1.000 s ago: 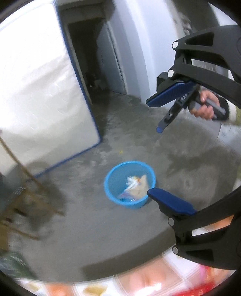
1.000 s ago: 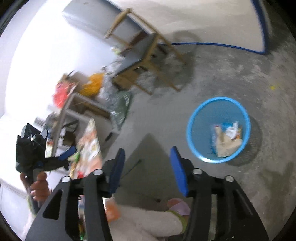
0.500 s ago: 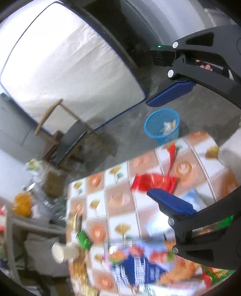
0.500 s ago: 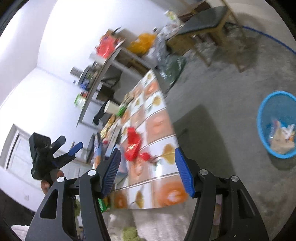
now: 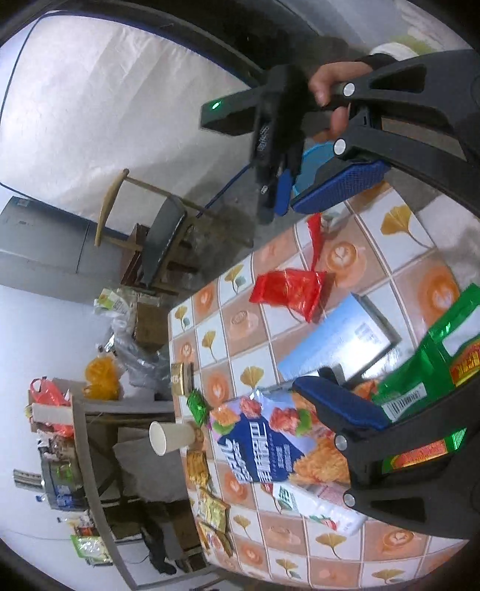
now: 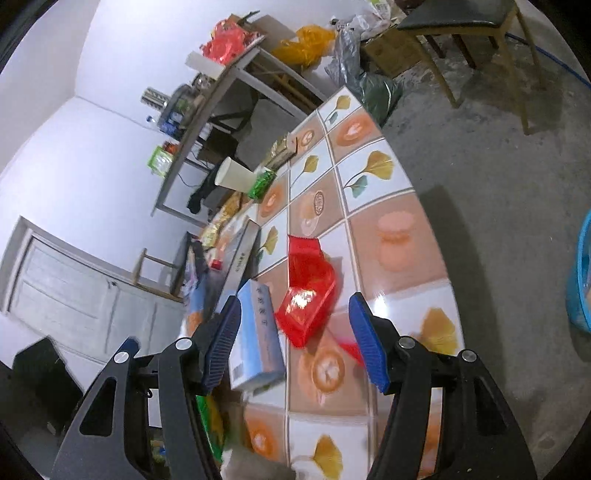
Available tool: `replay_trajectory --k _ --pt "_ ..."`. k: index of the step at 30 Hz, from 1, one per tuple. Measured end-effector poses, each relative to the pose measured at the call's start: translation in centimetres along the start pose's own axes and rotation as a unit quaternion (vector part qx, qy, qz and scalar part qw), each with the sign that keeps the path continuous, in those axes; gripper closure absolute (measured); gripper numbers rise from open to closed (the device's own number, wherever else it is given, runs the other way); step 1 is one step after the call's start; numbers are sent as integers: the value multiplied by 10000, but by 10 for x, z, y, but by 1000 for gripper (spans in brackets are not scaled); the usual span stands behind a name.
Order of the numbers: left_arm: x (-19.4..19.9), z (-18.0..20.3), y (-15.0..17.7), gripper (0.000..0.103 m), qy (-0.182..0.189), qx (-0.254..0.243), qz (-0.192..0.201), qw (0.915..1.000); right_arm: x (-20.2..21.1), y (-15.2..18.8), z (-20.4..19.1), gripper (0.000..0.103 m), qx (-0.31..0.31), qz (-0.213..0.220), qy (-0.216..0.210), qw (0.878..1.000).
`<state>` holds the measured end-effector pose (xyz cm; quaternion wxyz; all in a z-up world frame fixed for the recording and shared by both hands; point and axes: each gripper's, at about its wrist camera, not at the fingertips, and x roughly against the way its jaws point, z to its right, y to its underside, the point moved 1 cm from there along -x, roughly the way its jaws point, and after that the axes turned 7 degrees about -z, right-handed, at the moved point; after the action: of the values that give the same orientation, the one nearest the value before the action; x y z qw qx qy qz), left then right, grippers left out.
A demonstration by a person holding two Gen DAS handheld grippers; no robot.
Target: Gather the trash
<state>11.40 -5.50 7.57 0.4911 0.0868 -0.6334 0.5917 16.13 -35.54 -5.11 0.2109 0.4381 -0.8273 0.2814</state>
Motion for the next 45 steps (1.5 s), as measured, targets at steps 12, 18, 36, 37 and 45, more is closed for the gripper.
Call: replay_trajectory --k 12,18,36,37,45 --pt "18 -6 45 18 -110 -277 52 9995 -67 -27 -16 50 280 -263 846 9957" --pt "22 -19 45 20 -210 -168 128 9996 -87 -26 -18 69 541 -442 1231 9899" --pt "-2 -75 24 36 -410 565 -74 9975 -88 -21 -6 99 406 -421 1467 9874" --pt "-5 -76 22 36 -408 559 -96 9976 -87 -20 -5 99 384 -416 1460 9877" --pt "-59 -83 -6 36 -975 354 -690 9922 -86 -16 -3 99 274 -388 1426 9886"
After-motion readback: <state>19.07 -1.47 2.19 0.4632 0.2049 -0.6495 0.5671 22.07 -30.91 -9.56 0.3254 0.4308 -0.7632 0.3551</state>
